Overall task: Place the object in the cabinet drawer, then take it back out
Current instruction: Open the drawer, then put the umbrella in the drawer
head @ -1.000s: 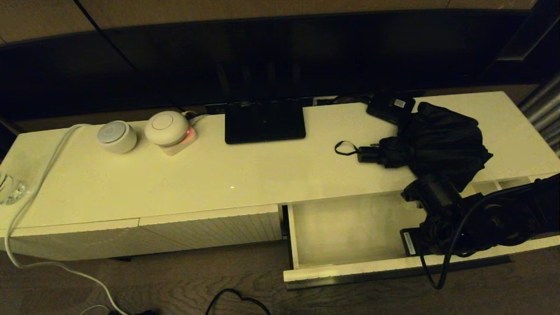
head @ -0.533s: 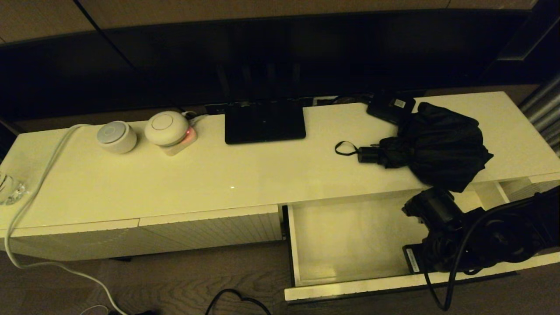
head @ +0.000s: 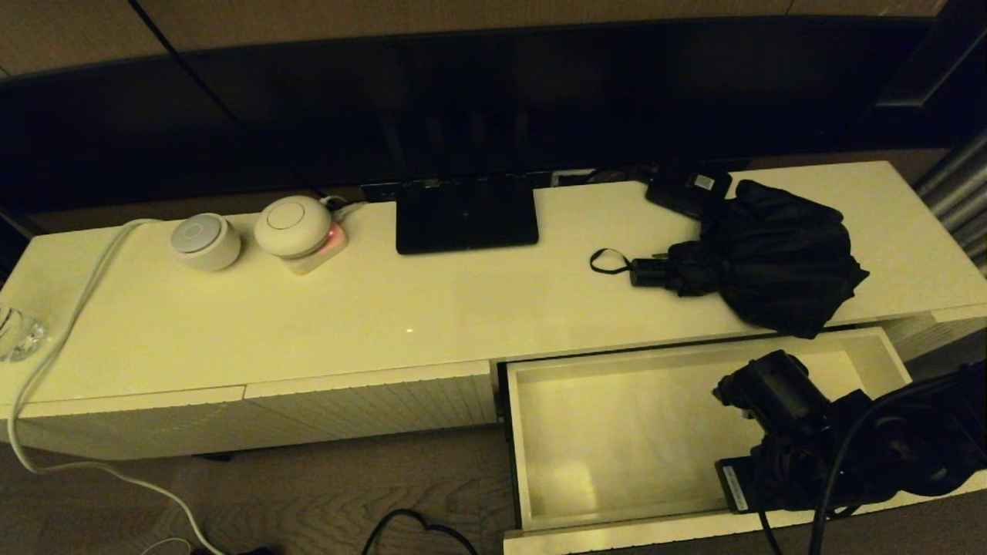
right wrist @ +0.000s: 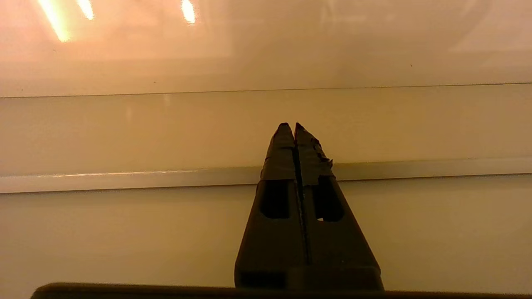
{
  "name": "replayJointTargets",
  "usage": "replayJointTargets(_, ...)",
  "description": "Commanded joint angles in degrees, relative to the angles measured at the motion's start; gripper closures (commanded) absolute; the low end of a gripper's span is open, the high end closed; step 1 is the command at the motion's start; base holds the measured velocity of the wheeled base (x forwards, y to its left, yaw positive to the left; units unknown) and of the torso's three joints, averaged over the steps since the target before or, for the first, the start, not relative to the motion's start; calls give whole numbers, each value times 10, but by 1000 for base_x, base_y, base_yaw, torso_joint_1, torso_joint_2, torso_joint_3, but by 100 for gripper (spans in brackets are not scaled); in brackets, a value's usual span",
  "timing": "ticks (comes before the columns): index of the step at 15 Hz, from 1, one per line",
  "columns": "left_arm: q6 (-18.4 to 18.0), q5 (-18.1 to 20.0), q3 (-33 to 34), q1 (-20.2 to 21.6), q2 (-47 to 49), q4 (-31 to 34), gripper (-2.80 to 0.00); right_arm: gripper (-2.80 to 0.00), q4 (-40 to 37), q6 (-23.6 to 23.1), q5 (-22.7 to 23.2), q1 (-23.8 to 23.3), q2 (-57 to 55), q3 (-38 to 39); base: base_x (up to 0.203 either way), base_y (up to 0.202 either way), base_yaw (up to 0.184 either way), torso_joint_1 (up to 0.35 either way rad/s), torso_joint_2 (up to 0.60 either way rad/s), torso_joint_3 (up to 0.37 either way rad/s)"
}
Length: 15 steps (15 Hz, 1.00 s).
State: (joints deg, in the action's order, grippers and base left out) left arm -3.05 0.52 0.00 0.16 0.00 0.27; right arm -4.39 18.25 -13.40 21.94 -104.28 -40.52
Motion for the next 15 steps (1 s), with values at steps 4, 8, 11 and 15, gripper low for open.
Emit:
replayJointTargets(4,0,0,2,0,0,0,0,0,61,-19,-48,-6,33,-13,0,0,0,0,0,0)
replayJointTargets(8,0,0,2,0,0,0,0,0,63,-74,-76,-8,97,-17,0,0,0,0,0,0)
replayJointTargets(11,0,0,2,0,0,0,0,0,53,-152,-75,-5,169,-15,0,0,0,0,0,0)
replayJointTargets(15,1,0,2,0,0,0,0,0,5,-429,-74,0,274,-10,0,0,0,0,0,0)
